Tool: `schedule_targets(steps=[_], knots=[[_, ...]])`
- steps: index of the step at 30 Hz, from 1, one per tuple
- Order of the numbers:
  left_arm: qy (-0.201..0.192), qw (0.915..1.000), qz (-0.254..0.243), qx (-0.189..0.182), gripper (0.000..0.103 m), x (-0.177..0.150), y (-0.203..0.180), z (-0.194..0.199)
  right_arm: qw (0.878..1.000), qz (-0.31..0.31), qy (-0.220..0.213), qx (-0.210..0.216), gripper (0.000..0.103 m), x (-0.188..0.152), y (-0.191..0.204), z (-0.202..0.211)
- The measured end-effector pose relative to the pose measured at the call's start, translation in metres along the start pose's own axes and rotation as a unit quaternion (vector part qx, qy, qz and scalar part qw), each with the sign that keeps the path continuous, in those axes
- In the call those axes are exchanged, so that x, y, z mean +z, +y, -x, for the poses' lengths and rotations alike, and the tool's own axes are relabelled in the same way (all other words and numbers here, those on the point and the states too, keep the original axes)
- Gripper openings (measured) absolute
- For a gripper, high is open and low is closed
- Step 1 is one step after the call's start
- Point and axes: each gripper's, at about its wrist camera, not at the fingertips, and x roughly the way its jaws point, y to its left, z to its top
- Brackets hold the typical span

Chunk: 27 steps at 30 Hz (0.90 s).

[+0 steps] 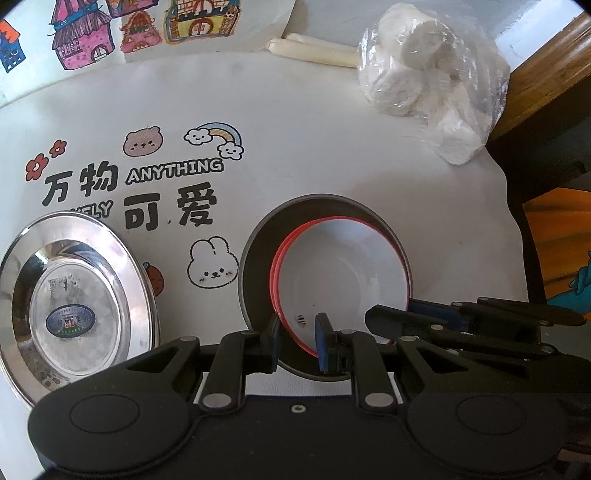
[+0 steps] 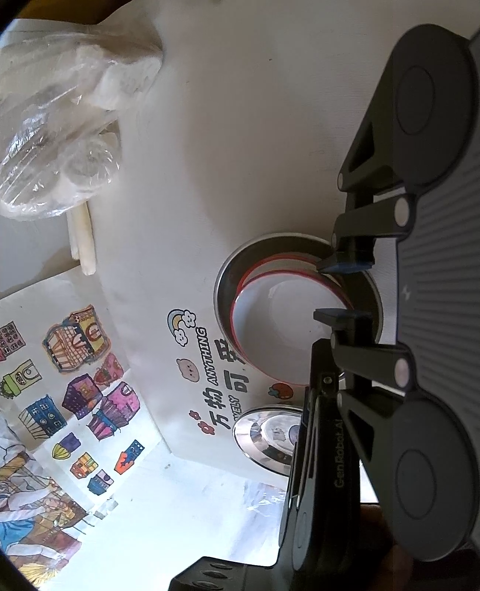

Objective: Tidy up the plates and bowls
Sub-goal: 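Press the smaller white bowl down into the stack with both grippers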

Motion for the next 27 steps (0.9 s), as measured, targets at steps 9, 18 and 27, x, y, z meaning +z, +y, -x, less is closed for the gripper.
schedule_targets(steps=[9, 18, 27], knots=[[0.0, 1.0, 0.008, 0.004, 0.022, 0.0019, 0.0012, -0.0013, 1.0, 0.009, 0.01, -0.002, 0.026, 0.0033, 0.0012, -0.0028], [-0.001, 0.9999, 0.011, 0.001, 0.02, 0.0014, 0.0036, -0.0003, 1.0, 0.005, 0.013, 0.0, 0.027, 0.0039, 0.0005, -0.0039], [-0.006, 0.9999, 0.012, -0.005, 0.023, 0.0014, 0.0028, 0.0063, 1.0, -0.002, 0.008, 0.0, 0.03, 0.0015, 0.0002, 0.0004]])
